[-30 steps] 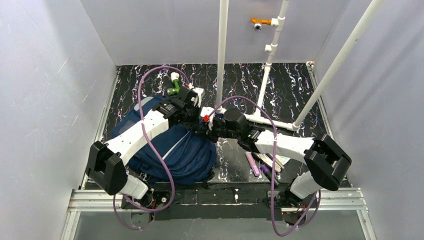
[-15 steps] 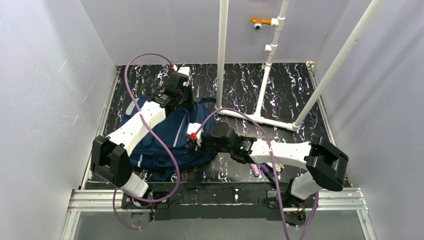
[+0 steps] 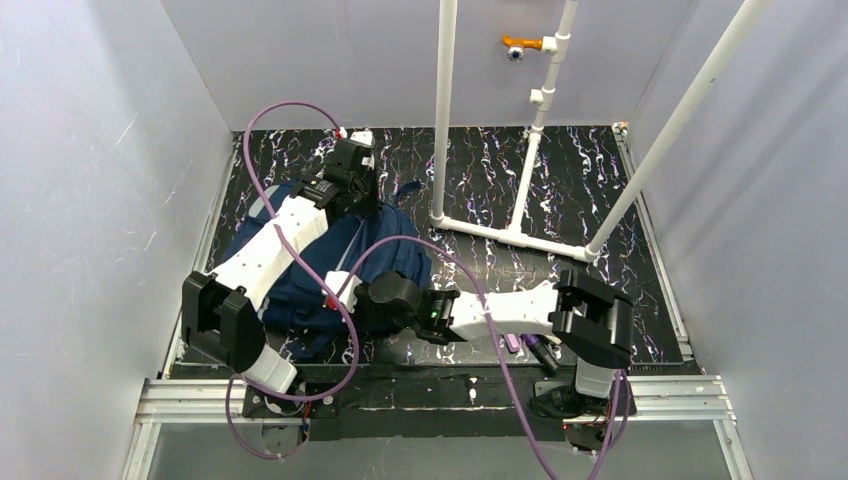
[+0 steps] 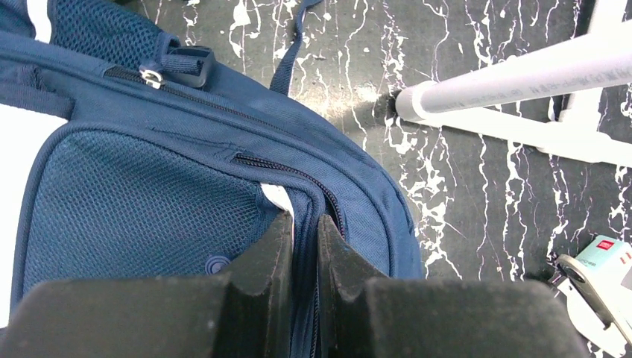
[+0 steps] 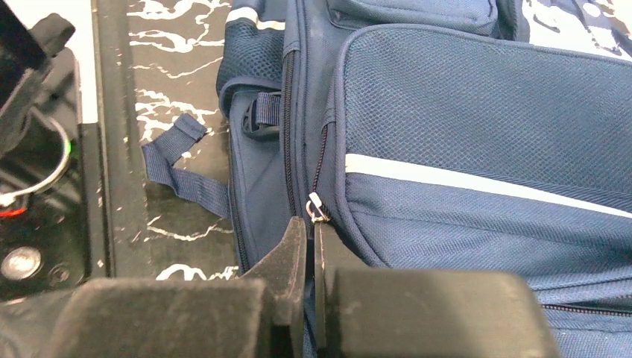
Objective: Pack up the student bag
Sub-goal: Unzip the student bag at the center of the board.
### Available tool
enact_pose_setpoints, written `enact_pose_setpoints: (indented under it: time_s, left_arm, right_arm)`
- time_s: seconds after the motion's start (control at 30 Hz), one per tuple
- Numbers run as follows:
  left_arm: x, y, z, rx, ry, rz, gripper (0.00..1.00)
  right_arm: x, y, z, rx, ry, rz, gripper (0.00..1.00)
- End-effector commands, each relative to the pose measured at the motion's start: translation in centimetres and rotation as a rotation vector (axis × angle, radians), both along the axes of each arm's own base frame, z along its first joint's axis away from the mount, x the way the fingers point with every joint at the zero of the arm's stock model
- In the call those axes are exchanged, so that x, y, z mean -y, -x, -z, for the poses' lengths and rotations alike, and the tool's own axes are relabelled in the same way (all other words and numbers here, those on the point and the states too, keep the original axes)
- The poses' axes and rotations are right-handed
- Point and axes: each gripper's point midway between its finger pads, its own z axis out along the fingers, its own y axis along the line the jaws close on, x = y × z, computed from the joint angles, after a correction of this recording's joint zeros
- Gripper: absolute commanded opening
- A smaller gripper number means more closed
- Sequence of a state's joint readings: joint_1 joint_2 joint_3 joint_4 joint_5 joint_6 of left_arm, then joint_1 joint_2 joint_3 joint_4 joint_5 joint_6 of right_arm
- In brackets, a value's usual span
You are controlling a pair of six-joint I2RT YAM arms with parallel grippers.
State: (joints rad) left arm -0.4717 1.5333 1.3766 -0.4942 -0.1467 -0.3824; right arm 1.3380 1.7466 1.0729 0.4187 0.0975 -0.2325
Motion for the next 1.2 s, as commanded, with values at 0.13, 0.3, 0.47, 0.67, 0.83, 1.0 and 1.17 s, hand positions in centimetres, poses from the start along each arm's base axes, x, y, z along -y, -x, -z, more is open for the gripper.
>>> enact_pose_setpoints:
  time_s: [0.13,0.3,0.47,0.67,0.83,1.0,1.17]
  left_arm:
    - [0.8,-4.2,-7.6,0.24,0.199,-0.045,0.0]
    - [0.1,-3.0,-7.5,0.234,0.142,0.009,0.0]
    - [-0.7,0.8,-5.2,0.157,0.058,0.143,0.46]
    - [0.2,6.6,-3.4,0.079,0.028,0.291,0.67]
    - [1.7,10.0,-1.2,0.032,-0.122,0.389,0.69]
    - [1.3,11.2,1.5,-0.044,-0.2,0.365,0.71]
    - [-0.4,10.9,2.6,-0.039,-0.264,0.284,0.69]
  right_arm:
    - [-2.7,1.5,-1.2,0.171,-0.032,-0.099,0.06]
    - [0.8,0.5,-2.4,0.156,-0.03,-0.017,0.01]
    - [3.9,0.5,-4.1,0.09,-0.128,0.004,0.01]
    - [5.3,0.8,-4.6,0.053,-0.193,-0.045,0.01]
    - [5.8,0.4,-4.6,0.042,-0.206,-0.035,0.01]
    - [6.2,0.3,-5.0,0.043,-0.218,-0.029,0.01]
    - [6.3,0.3,-4.7,0.037,-0.208,-0.028,0.01]
